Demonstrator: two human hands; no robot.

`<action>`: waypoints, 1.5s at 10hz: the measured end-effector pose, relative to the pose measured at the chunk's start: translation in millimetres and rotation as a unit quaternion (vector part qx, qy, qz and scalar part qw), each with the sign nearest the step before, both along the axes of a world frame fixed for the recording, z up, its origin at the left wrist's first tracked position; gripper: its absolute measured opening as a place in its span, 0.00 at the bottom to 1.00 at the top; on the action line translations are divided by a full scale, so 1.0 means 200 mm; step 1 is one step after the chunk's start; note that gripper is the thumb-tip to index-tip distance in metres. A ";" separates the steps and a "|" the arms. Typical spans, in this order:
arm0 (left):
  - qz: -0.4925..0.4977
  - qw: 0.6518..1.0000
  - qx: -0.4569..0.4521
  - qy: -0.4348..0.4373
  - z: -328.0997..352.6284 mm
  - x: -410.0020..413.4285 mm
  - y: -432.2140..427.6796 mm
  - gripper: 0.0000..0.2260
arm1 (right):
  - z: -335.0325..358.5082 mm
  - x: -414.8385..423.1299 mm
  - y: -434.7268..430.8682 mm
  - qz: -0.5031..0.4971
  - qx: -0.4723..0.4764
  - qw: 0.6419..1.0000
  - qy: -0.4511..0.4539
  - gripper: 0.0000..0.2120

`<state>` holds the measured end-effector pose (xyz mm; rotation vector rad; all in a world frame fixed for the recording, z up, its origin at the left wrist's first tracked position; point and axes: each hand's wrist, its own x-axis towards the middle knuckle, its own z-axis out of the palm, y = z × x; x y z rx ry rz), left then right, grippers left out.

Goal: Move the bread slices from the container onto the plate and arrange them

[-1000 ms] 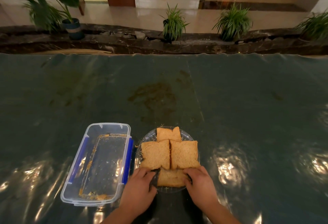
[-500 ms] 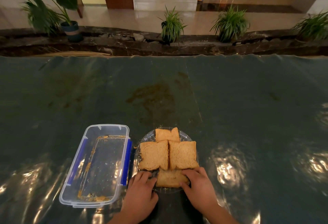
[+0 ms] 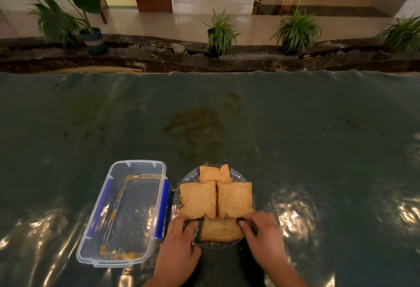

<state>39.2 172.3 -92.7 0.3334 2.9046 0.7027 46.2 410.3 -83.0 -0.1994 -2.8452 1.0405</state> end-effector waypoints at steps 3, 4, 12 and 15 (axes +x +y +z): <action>0.100 0.990 0.078 -0.059 0.01 -0.04 0.02 0.35 | -0.03 -0.10 0.05 -0.047 -0.028 0.996 -0.068 0.14; 0.117 0.985 0.099 -0.077 0.00 -0.04 0.02 0.36 | -0.03 -0.09 0.05 -0.044 -0.030 0.996 -0.069 0.15; 0.098 0.990 0.075 -0.070 0.02 -0.08 0.00 0.35 | 0.01 -0.13 0.03 -0.042 0.019 0.996 -0.077 0.19; 0.056 0.997 0.047 0.034 0.22 -0.23 0.03 0.29 | 0.20 -0.24 0.02 -0.006 0.016 1.000 0.015 0.16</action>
